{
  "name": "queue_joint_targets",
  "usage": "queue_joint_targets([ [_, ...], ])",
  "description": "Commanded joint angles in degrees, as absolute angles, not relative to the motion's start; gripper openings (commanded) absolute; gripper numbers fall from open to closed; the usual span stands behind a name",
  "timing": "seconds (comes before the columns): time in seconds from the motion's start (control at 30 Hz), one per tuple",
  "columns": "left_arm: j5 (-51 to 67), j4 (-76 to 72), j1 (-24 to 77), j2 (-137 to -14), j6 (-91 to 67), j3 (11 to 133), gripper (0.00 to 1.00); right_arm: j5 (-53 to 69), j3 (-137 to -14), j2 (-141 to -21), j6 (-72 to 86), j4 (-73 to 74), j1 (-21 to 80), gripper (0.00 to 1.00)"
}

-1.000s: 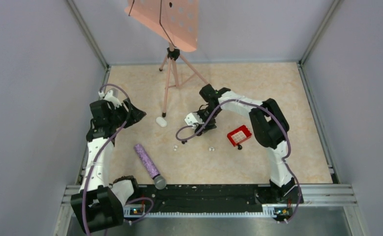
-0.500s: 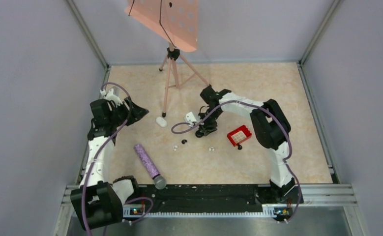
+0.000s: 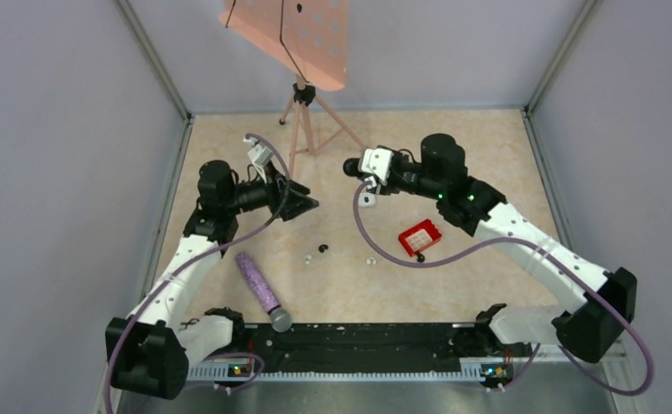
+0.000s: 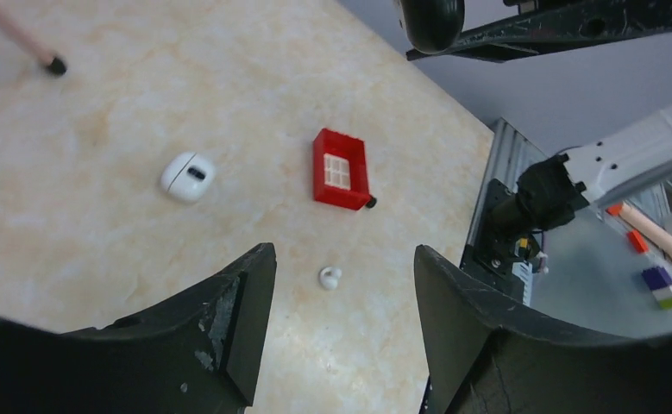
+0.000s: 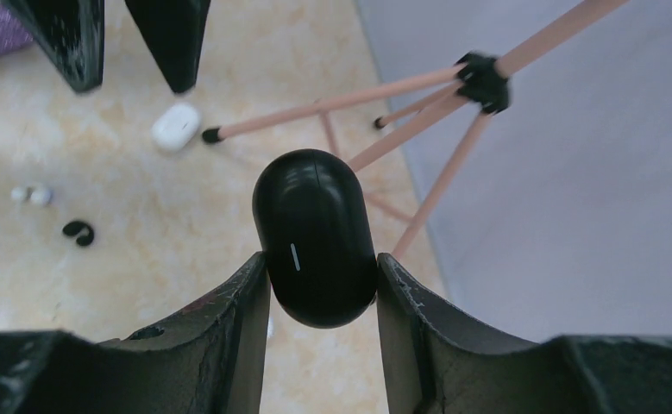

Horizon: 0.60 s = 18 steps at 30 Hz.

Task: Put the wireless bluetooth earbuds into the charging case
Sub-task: Pick up the charging case at the center of the board.

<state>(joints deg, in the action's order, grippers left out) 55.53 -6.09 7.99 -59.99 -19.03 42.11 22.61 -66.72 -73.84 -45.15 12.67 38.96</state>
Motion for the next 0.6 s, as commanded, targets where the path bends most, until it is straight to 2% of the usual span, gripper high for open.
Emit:
queue_joint_targets([
  [0.0, 62.0, -18.2, 12.4, -63.1, -17.7, 49.8, 0.65, 16.0, -64.8, -69.7, -37.8, 3.3, 42.3, 0.31],
  [0.2, 58.9, -24.3, 17.2, -67.3, -26.0, 56.3, 0.66, 11.5, -66.2, -67.9, -39.2, 4.2, 45.0, 0.30],
  [0.57, 56.3, -27.3, 20.2, -72.0, -29.1, 59.6, 0.60, 10.1, -67.7, -68.9, -41.2, 1.2, 47.2, 0.30],
])
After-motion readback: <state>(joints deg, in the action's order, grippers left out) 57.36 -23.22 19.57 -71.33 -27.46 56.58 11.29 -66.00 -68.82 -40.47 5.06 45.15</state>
